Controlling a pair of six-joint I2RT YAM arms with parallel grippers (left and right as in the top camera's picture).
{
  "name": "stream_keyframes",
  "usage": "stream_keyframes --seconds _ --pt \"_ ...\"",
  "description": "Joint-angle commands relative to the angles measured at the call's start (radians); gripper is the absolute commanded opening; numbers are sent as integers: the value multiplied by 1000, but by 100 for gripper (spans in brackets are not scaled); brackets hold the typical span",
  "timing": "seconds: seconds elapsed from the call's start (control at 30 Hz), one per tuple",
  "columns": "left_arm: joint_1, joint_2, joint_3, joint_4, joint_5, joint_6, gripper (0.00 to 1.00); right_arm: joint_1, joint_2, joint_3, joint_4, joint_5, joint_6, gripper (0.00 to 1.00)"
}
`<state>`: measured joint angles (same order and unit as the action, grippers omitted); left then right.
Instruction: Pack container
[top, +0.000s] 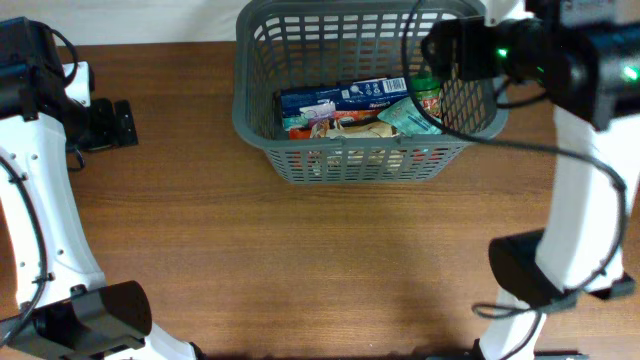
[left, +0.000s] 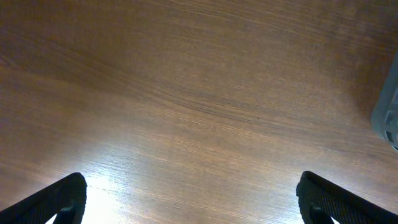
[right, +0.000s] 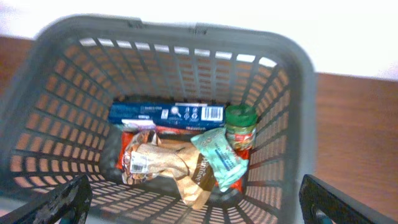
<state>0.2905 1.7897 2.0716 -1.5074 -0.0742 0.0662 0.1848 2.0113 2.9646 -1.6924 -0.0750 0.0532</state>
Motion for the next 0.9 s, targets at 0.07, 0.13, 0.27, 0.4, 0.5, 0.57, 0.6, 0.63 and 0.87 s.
stream_keyframes --seconds 0.07,0.13,0.27,0.4,0.5,0.57,0.6,0.63,0.87 --pt "3 -9 -5 -1 10 -6 99 -3 -257 -20 -6 136 10 99" --pt "3 -9 -5 -1 10 -6 99 -3 -359 -70 -6 215 10 99" --pt "3 -9 -5 -1 10 -6 99 -3 -594 -264 -6 395 6 99" --pt "3 -9 -5 -1 11 -6 99 -3 -814 -476 -6 478 7 99" --pt "3 -9 -5 -1 10 -6 99 -3 -951 -574 -6 581 6 99" --pt "3 -9 -5 -1 11 -6 99 -3 -1010 -597 -6 584 7 99" --pt "3 -9 -5 -1 11 -6 99 -3 -1037 -603 -5 576 8 99" --pt "3 -9 -5 -1 11 -6 99 -2 -1059 -605 -3 563 7 99" --pt "3 -9 -5 -1 11 -6 99 -2 -1109 -611 -6 500 8 99"
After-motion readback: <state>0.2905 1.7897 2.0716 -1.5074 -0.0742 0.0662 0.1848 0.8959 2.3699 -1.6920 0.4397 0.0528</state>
